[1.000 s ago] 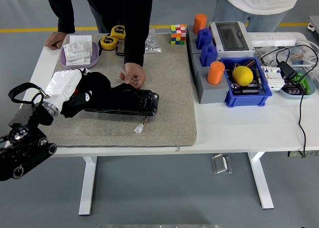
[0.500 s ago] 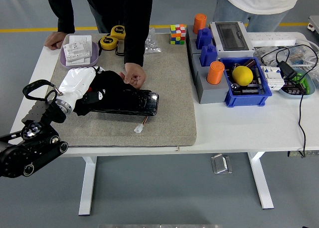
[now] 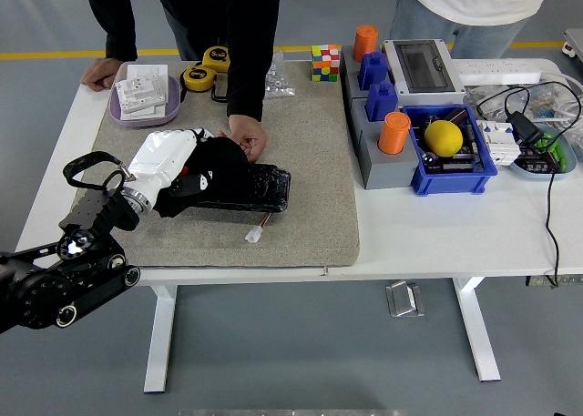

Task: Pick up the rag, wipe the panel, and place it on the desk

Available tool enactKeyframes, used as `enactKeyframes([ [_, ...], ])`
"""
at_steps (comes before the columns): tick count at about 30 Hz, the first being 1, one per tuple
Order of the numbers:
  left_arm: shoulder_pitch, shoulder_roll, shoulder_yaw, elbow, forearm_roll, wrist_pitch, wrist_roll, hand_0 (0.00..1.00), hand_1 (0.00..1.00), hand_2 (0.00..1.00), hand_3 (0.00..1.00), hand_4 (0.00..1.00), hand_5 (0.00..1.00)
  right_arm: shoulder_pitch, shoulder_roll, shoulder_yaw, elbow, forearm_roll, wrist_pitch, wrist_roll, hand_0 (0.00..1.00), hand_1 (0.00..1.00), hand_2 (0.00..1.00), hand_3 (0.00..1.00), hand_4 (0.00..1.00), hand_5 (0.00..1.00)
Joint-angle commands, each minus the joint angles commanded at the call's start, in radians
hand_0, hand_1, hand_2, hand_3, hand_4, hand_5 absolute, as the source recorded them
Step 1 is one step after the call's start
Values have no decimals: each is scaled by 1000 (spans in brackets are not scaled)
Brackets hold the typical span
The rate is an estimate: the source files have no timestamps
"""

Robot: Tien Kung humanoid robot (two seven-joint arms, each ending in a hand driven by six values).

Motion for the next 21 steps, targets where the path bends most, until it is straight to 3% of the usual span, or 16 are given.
enactKeyframes([
  [21, -28, -53, 85, -35, -19, -2, 11, 281, 182, 636, 694, 493, 2, 2, -7, -17, -1, 4, 1, 0, 792, 677, 718, 660, 998, 509],
])
